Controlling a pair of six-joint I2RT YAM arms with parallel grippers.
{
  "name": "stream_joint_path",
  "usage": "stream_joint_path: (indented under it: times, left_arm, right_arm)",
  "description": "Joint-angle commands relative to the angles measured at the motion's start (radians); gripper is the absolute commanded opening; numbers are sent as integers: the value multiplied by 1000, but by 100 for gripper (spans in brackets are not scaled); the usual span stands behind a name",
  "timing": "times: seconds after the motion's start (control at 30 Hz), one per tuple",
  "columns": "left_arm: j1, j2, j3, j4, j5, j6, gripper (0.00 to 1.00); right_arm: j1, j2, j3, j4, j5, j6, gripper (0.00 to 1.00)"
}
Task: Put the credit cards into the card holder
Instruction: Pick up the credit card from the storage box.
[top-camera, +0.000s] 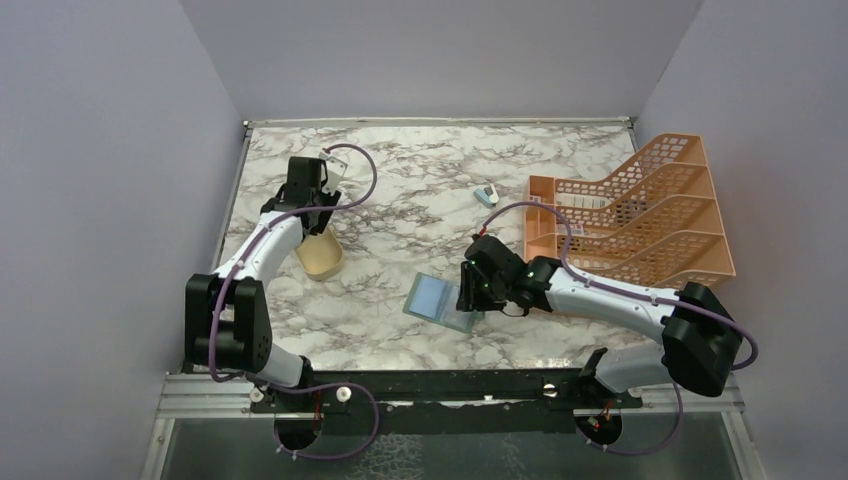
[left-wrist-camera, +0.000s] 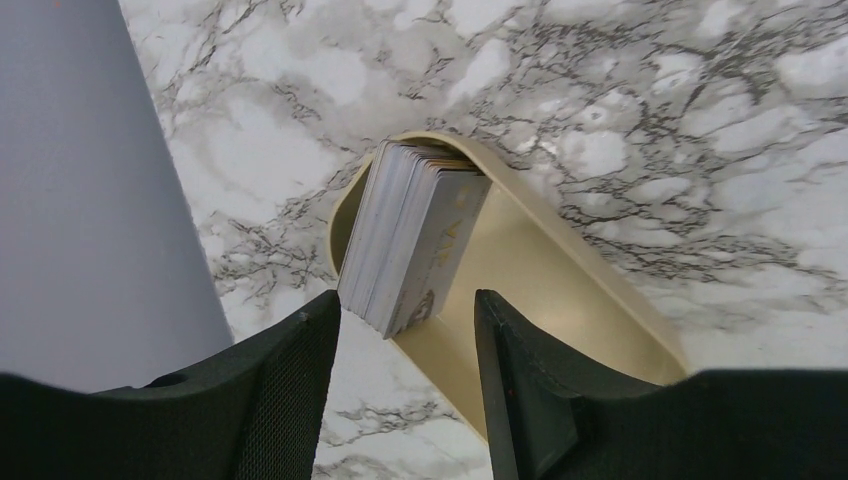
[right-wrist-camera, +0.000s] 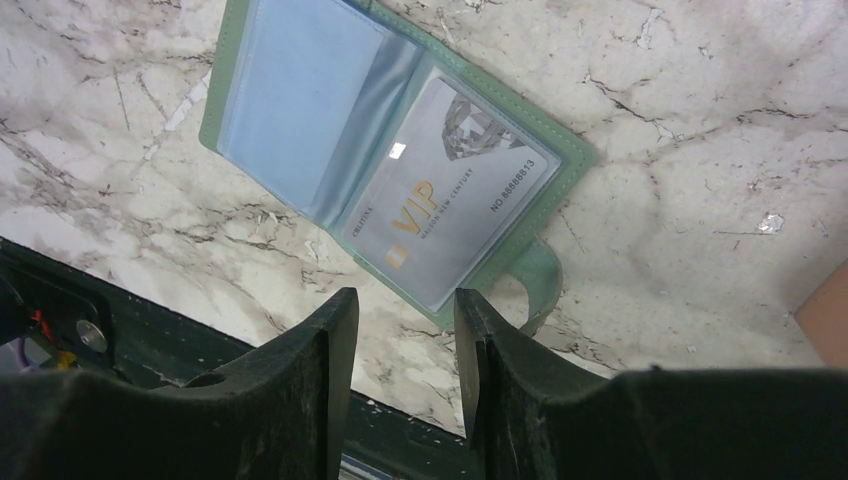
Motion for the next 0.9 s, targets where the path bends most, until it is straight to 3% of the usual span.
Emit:
stream_joint_path:
  times: [0.0,0.53,0.87]
  left_arm:
    - [35,50,9,49,-62,96,53]
    - [46,206,36,103,-119,137,45]
    - [47,226,39,117,-164,146,38]
  right_arm:
    - [-3,-21,33,-28,-2,-13,41]
    - [-4,-17,33,-17,-9,6,41]
    - [-3,-27,23,-24,2,7,41]
